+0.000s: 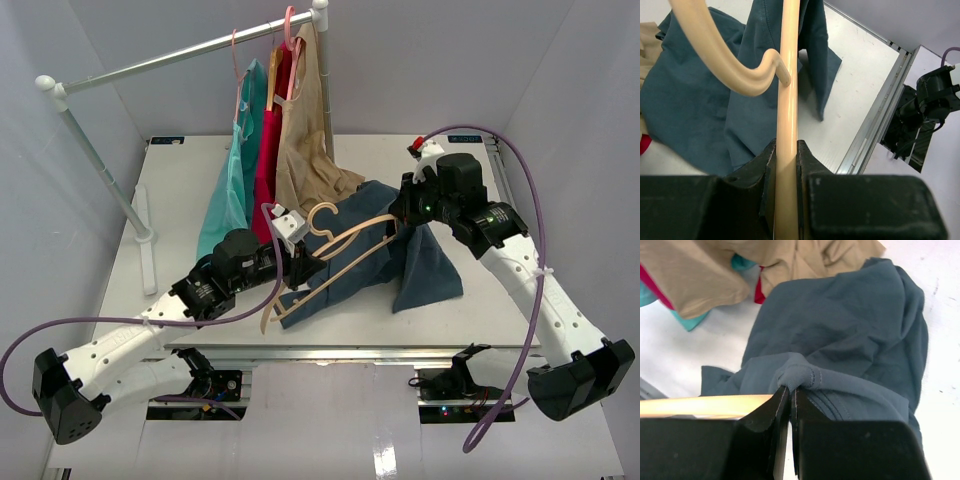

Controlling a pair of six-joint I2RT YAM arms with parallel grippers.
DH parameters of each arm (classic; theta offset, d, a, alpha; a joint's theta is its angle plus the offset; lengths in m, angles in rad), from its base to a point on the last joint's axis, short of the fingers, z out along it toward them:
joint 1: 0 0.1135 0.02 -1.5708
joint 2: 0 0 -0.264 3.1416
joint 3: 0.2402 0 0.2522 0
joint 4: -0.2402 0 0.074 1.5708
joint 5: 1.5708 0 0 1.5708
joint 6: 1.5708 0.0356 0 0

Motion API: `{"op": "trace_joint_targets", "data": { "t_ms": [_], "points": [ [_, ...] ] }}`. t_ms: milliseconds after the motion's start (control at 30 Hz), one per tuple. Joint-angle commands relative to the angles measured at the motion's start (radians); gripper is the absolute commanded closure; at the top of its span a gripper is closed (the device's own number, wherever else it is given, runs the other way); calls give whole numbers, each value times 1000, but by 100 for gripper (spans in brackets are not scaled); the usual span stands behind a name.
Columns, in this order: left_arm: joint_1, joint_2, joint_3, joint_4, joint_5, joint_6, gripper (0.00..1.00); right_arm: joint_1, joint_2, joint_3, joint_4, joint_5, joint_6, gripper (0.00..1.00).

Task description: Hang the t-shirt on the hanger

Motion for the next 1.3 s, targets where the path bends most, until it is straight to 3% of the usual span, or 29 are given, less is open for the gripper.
{"op": "trace_joint_targets", "data": {
  "t_ms": [0, 167, 267, 433, 1033, 1133, 1267],
  "points": [
    [-7, 9, -3, 182, -15, 38, 100, 49, -43, 64, -6, -84, -5, 92],
    [-7, -31, -67, 252, 19, 55, 100, 55, -67, 65, 3, -127, 9, 92],
    [-7, -40, -91, 285, 76, 68, 100, 56, -80, 53, 39, -234, 21, 92],
    [-7, -23, -91, 307, 48, 72, 100, 77, -86, 69, 66, -299, 45, 92],
    [-17, 57, -132, 468, 148, 85, 100, 270, -27, 36, 154, -279, 108, 91],
    [-18, 47, -149, 486, 142, 86, 100, 293, -23, 27, 155, -242, 113, 84],
    [-18, 16, -174, 484, 109, 84, 100, 295, -39, 18, 136, -163, 108, 54]
  ]
}}
